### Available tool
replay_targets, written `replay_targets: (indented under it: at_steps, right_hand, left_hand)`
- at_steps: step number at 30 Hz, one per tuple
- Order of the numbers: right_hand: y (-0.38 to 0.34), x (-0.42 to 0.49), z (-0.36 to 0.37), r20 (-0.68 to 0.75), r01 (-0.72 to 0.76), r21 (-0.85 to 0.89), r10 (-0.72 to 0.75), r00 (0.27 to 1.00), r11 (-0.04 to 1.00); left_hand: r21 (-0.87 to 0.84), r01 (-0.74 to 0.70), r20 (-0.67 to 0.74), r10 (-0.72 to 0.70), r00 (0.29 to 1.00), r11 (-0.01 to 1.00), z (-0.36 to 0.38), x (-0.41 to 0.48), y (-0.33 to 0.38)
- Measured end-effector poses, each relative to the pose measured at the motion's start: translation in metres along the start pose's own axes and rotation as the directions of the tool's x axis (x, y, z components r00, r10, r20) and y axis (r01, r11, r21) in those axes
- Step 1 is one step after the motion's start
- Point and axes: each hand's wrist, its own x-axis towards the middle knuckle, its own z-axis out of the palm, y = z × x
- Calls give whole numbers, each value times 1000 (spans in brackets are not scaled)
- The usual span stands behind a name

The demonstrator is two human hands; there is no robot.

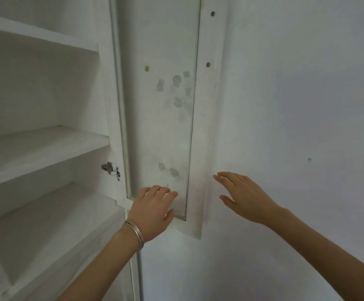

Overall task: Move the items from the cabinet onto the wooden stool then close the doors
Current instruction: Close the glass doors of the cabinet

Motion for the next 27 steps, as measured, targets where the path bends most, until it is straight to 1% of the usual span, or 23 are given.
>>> replay_targets:
  at_steps: [7,11,17,20,24,27]
  right_hand:
    - [51,38,22,-55,81,42,-78,995,996]
    - [65,47,37,-74,161,89,-155,985,983]
    - [75,54,51,-115,257,176,-239,964,950]
    - [76,56,52,-172,307,215,-273,946,927]
    - [78,58,55,-273,393,178,-338,901,902]
    - [75,56,55,-298,400,173,-339,892,900]
  left_hand:
    - [50,42,-12,-42,999,998,9,50,6]
    - [72,55,4,-55,998,996,18,62,11]
    - [108,112,27,-116,993,988,22,62,13]
    - [129,121,46,-128,991,984,24,57,15]
    - [147,157,66,-168,983,977,21,47,18]
    - [150,170,69,-182,981,974,16,36,20]
